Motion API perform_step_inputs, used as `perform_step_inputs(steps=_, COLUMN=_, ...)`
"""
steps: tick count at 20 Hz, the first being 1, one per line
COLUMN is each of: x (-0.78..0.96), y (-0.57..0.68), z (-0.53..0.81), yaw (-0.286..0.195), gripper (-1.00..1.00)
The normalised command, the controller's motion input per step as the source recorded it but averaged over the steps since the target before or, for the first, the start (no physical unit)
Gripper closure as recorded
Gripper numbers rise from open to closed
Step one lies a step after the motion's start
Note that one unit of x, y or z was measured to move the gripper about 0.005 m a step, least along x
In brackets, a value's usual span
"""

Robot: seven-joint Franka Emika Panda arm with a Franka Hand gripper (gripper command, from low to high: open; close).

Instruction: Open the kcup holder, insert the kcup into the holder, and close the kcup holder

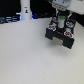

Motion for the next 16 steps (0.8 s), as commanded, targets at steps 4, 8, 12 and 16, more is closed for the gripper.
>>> perform_step_inputs(steps=4, x=0.14, y=0.0, z=0.21, yaw=-0.009, gripper=1.0)
perform_step_inputs(steps=8, x=0.26, y=0.01, z=0.33, yaw=-0.035, gripper=1.0)
perform_step_inputs(steps=12, x=0.1, y=-0.02, z=0.08, yaw=-0.015, gripper=1.0)
perform_step_inputs(steps=16, x=0.05, y=-0.05, z=-0.13, yaw=-0.004, gripper=1.0)
